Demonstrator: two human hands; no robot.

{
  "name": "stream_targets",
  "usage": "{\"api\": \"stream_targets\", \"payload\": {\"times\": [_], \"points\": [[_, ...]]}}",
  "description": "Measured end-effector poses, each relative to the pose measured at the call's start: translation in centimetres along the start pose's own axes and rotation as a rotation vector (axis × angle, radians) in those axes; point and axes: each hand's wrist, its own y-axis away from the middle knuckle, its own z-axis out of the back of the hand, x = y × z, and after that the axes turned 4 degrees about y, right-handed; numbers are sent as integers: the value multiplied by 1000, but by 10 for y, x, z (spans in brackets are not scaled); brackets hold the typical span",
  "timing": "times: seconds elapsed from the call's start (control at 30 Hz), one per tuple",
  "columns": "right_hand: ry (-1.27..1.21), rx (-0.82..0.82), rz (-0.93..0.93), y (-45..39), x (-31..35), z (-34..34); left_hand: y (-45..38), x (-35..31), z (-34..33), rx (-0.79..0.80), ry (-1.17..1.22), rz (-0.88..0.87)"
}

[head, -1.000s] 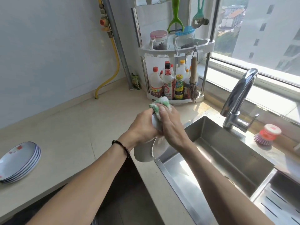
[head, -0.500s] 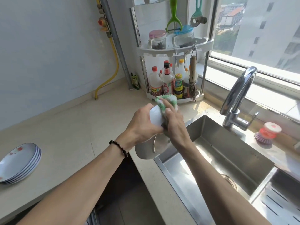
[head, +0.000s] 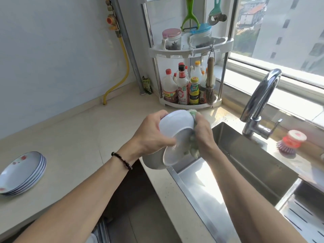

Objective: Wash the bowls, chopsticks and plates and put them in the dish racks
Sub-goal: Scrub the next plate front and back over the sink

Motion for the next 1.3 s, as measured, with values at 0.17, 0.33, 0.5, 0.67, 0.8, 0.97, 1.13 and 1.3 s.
{"api": "stream_targets", "payload": {"times": [0.17,0.33,0.5,0.67,0.8,0.97,1.13,1.3], "points": [[69,-68,-141,-8,-8,17,4,-2,13,119,246,90],[214,69,4,-11,7,12,-10,-10,6,322,10,173],[362,141,418,7,-6,-13,-14,7,-7,120,4,127],[139,112,219,-4,-15,-5,-9,11,-8,12,-72,84],[200,117,345,14,-19,-28,-11,10,-6,-32,-105,74],[60,104,203,-2,-16,-18,-5,12,-6,-46,-134,63],[224,149,437,9,-11,-33,-8,11,-6,-88,-79,44],[101,-39,-30,-12,-5,-1,12,13,-4,-92,165,5]]}}
